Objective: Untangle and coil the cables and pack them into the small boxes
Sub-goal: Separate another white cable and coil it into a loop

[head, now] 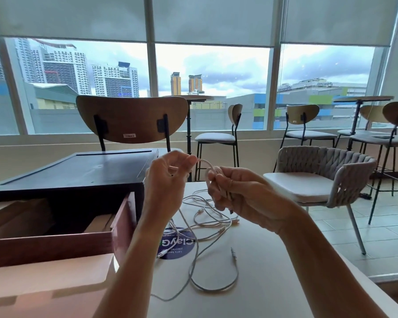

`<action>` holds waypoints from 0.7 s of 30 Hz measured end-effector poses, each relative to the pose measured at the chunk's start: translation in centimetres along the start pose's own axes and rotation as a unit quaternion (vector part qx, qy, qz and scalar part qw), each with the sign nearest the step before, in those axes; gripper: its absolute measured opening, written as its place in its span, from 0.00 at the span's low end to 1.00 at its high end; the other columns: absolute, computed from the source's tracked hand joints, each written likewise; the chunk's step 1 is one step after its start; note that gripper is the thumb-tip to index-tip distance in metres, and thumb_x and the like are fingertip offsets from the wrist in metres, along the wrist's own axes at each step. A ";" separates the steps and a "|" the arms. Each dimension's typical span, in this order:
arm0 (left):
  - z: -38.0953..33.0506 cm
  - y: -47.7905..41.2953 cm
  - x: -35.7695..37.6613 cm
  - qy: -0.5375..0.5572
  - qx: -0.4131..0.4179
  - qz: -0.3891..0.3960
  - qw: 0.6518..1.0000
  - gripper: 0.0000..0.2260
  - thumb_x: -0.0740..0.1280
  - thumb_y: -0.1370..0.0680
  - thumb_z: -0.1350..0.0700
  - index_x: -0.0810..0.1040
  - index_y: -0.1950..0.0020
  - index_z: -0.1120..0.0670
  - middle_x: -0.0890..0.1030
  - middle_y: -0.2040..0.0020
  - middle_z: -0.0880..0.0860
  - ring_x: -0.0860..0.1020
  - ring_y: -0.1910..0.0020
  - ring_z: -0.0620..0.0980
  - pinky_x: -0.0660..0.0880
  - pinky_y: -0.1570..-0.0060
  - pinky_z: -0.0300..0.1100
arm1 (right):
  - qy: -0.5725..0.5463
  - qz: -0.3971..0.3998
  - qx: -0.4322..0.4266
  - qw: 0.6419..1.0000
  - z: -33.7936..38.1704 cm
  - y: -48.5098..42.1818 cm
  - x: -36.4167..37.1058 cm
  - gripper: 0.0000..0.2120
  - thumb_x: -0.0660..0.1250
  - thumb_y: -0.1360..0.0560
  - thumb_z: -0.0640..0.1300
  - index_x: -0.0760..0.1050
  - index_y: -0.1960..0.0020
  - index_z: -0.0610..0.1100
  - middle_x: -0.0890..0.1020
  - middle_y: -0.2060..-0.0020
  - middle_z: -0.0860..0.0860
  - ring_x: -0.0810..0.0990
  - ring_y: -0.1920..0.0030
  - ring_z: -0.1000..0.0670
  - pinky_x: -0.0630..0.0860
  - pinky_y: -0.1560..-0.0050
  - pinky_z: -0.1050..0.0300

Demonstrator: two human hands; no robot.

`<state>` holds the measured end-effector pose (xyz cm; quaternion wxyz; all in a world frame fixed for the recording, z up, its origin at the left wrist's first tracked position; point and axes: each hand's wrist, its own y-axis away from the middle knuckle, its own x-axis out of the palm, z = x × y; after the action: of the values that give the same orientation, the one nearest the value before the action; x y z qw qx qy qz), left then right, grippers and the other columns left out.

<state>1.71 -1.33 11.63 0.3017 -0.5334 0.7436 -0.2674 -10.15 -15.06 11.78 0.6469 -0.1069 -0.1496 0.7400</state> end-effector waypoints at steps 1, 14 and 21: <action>0.1 0.1 0.2 -0.002 -0.007 0.005 1.000 0.13 0.67 0.24 0.40 0.83 0.56 0.48 0.83 0.64 0.42 0.81 0.64 0.41 0.76 0.59 0.42 | -0.021 0.009 -0.001 1.000 0.1 0.0 0.1 0.07 0.55 0.18 0.39 0.69 0.45 0.38 0.74 0.64 0.47 0.69 0.65 0.52 0.67 0.62 0.59; -0.6 1.4 1.5 -0.009 -0.094 0.184 0.978 0.12 0.64 0.18 0.62 0.82 0.44 0.47 0.81 0.62 0.52 0.78 0.67 0.45 0.82 0.58 0.48 | -0.296 -0.023 -0.091 0.951 -0.1 -0.5 -1.4 0.18 0.52 0.18 0.38 0.64 0.31 0.31 0.77 0.57 0.47 0.75 0.63 0.54 0.78 0.54 0.57; -0.8 1.9 1.7 -0.096 -0.130 0.312 0.936 0.13 0.62 0.18 0.64 0.82 0.40 0.53 0.80 0.62 0.52 0.78 0.65 0.47 0.82 0.57 0.46 | -0.291 -0.109 -0.159 0.937 -0.6 -1.0 -2.1 0.31 0.78 0.37 0.33 0.73 0.37 0.28 0.81 0.50 0.42 0.80 0.60 0.52 0.80 0.52 0.58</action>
<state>-0.51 -2.34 10.52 0.3677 -0.3321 0.8686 -0.0081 -8.74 -16.98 11.47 0.6266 0.0291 -0.4576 0.6302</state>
